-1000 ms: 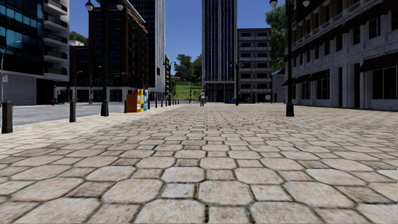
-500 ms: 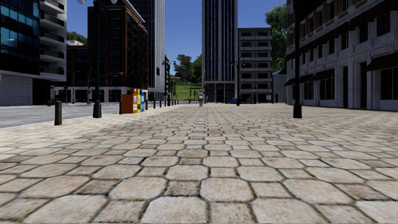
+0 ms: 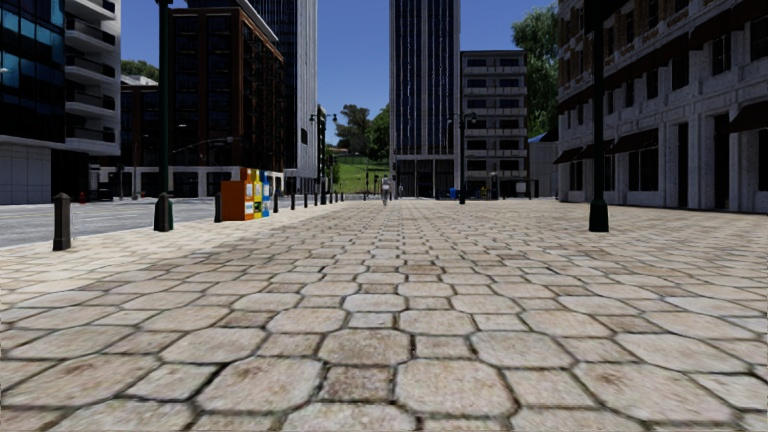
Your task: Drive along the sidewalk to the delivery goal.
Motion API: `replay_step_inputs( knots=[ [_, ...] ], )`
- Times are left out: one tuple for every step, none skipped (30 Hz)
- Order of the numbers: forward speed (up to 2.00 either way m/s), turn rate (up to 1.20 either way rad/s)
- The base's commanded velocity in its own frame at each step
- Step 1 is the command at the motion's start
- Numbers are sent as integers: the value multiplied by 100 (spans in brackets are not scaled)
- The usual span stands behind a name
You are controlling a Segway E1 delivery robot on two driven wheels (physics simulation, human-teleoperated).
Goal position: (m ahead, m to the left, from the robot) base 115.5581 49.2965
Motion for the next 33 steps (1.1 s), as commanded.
replay_step_inputs(
  knots=[
    [200, 0],
    [200, 0],
    [200, 0],
    [200, 0],
    [200, 0],
    [200, 0],
    [200, 0],
    [200, 0],
    [200, 0],
    [200, 0],
    [200, 0],
    [200, 0],
    [200, 0],
    [200, 0],
    [200, 0],
    [200, -6],
    [200, -11],
    [200, -13],
    [200, -13],
    [200, -14],
    [200, -18],
    [200, -22],
    [200, -25],
    [200, -25],
    [200, -28],
    [200, -29],
    [200, -29],
    [200, -29],
    [200, -29],
    [200, -23],
    [200, -2],
    [200, 0],
    [200, 0]
  ],
)
